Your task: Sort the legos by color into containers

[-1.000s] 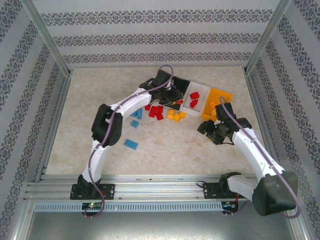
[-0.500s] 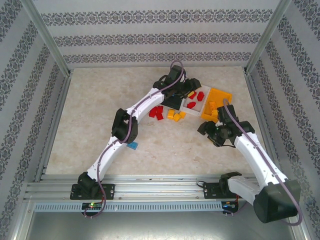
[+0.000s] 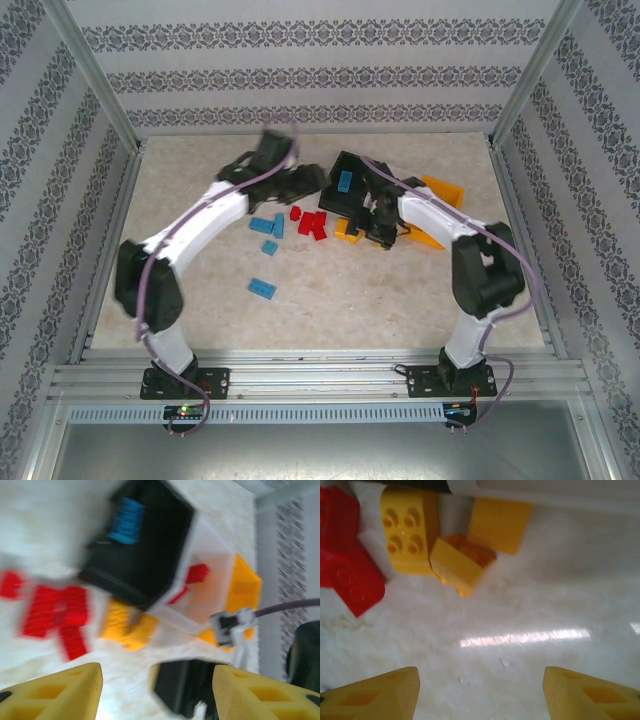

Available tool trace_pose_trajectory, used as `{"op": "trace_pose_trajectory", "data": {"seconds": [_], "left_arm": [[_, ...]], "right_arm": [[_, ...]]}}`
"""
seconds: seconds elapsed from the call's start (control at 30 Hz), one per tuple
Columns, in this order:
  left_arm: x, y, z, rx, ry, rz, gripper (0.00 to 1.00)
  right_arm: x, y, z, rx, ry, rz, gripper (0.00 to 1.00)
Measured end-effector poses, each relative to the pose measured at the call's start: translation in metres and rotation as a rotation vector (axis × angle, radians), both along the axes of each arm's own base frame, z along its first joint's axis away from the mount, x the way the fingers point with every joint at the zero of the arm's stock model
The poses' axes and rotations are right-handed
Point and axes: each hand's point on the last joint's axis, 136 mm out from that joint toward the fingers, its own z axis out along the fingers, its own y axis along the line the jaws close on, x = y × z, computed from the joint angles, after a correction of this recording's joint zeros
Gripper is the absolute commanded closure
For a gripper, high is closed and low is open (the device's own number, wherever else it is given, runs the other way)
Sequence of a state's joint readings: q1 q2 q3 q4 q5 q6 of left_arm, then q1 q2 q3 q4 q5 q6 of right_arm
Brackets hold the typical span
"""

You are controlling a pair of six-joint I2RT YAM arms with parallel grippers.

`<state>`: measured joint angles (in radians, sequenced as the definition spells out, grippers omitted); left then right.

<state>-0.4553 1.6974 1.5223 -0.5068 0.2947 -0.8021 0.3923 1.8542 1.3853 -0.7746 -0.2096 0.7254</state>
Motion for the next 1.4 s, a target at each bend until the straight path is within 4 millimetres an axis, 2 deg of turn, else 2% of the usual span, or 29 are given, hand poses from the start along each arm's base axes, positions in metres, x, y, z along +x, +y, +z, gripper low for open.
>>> {"op": "trace_pose_trajectory", "data": {"seconds": [0.1, 0.2, 0.27, 0.37, 0.5, 0.67, 0.87, 0.97, 1.07, 1.17, 1.23, 1.3, 1.4], "left_arm": [[-0.016, 0.058, -0.031, 0.045, 0.059, 0.111, 0.39], [-0.038, 0.085, -0.063, 0.086, 0.135, 0.151, 0.39], [-0.050, 0.095, -0.074, 0.100, 0.163, 0.161, 0.39], [-0.058, 0.107, -0.068, 0.091, 0.153, 0.177, 0.39], [-0.056, 0.117, -0.053, 0.072, 0.114, 0.188, 0.39], [-0.057, 0.115, -0.053, 0.061, 0.115, 0.168, 0.39], [-0.058, 0.112, -0.054, 0.054, 0.119, 0.144, 0.39], [-0.058, 0.111, -0.056, 0.052, 0.127, 0.140, 0.39], [-0.058, 0.109, -0.059, 0.049, 0.139, 0.135, 0.40], [-0.056, 0.104, -0.066, 0.050, 0.158, 0.116, 0.40], [-0.050, 0.093, -0.070, 0.066, 0.168, 0.079, 0.39], [-0.045, 0.071, -0.075, 0.089, 0.174, 0.012, 0.39], [-0.041, 0.026, -0.087, 0.121, 0.177, -0.117, 0.39]], "right_arm": [[0.019, 0.011, -0.009, -0.025, -0.001, 0.010, 0.33], [0.033, 0.015, -0.016, -0.055, -0.001, 0.008, 0.34], [0.038, 0.016, -0.020, -0.077, 0.003, 0.003, 0.36], [0.039, 0.012, -0.026, -0.110, 0.018, -0.012, 0.38], [0.035, 0.005, -0.032, -0.143, 0.043, -0.033, 0.42], [0.031, 0.003, -0.041, -0.153, 0.054, -0.046, 0.51], [0.030, 0.001, -0.042, -0.149, 0.021, -0.051, 0.67], [0.021, -0.001, -0.040, -0.147, 0.016, -0.047, 0.74], [0.006, -0.004, -0.032, -0.146, 0.020, -0.043, 0.75], [-0.008, -0.010, -0.016, -0.140, 0.011, -0.044, 0.74], [-0.015, -0.020, 0.008, -0.122, -0.024, -0.057, 0.74], [-0.016, -0.036, 0.034, -0.098, -0.076, -0.095, 0.74], [-0.009, -0.077, 0.067, -0.076, -0.154, -0.189, 0.74]]}}
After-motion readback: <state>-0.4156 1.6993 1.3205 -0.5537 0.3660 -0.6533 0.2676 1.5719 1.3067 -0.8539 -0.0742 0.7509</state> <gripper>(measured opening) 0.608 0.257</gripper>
